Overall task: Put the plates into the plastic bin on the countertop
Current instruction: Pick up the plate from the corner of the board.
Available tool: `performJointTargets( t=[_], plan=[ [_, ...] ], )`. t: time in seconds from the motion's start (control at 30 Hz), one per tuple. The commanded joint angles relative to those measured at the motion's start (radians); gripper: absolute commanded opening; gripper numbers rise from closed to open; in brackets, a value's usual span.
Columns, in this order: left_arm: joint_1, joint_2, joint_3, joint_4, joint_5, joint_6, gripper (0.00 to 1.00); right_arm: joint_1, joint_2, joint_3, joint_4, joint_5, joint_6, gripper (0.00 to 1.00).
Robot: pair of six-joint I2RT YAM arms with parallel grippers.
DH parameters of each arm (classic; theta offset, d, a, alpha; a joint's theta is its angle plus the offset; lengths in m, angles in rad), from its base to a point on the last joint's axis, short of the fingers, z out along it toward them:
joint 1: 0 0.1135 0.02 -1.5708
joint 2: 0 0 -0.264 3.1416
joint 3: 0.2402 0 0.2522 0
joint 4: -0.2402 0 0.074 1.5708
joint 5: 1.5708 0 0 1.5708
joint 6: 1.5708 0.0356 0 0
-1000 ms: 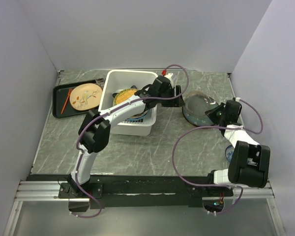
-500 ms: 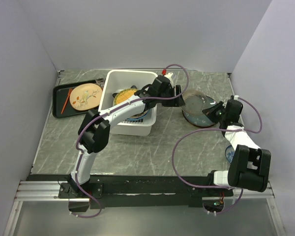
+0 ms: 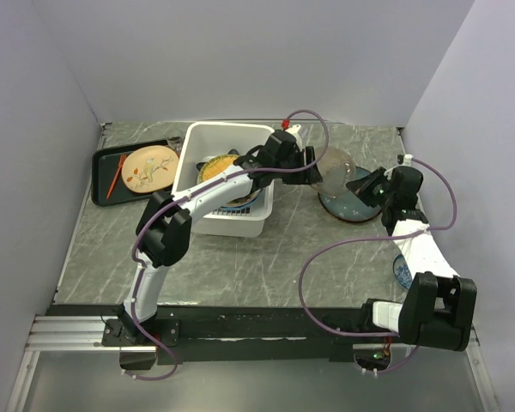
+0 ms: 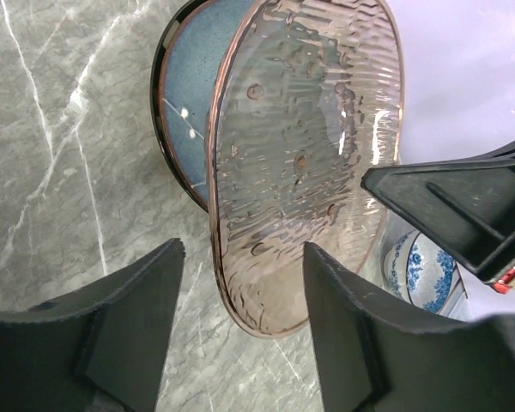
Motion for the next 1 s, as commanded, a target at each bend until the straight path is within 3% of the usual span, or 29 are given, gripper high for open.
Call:
performJointTargets(
  t=[0.0, 0.13, 0.23, 0.27, 0.33, 0.4, 0.43, 0.63, 0.73, 0.97],
  plan=[
    [0.006, -0.043, 0.030, 0.043, 0.009, 0.008, 0.60, 0.011, -0.010, 0.058, 0.006, -0.041, -0.005, 0.00],
    [0.009, -0.050, 0.025, 0.042, 0.006, 0.007, 0.45, 0.017, 0.000, 0.065, 0.008, -0.048, -0.007, 0.00],
    [0.013, -0.052, 0.016, 0.050, 0.011, 0.001, 0.26, 0.020, 0.008, 0.071, 0.009, -0.061, -0.007, 0.00],
    [0.013, -0.053, 0.013, 0.050, 0.010, -0.001, 0.12, 0.022, 0.011, 0.071, 0.014, -0.070, -0.005, 0.01],
    [0.016, -0.056, 0.007, 0.054, 0.006, -0.010, 0.01, 0.020, 0.022, 0.072, 0.028, -0.096, -0.004, 0.09],
    [0.018, -0.067, -0.007, 0.062, 0.003, -0.013, 0.01, 0.020, 0.037, 0.077, 0.032, -0.113, -0.002, 0.16],
    [0.019, -0.070, -0.011, 0.063, 0.002, -0.013, 0.01, 0.022, 0.043, 0.080, 0.034, -0.122, -0.002, 0.27],
    [0.035, -0.092, -0.041, 0.071, -0.001, -0.016, 0.01, 0.020, 0.031, 0.062, 0.069, -0.150, 0.004, 0.63],
    [0.039, -0.099, -0.050, 0.077, 0.003, -0.018, 0.01, 0.019, 0.010, 0.046, 0.075, -0.134, 0.005, 0.75],
    [0.045, -0.106, -0.057, 0.082, 0.009, -0.018, 0.01, 0.019, -0.010, 0.045, 0.057, -0.110, -0.005, 0.83]
  ],
)
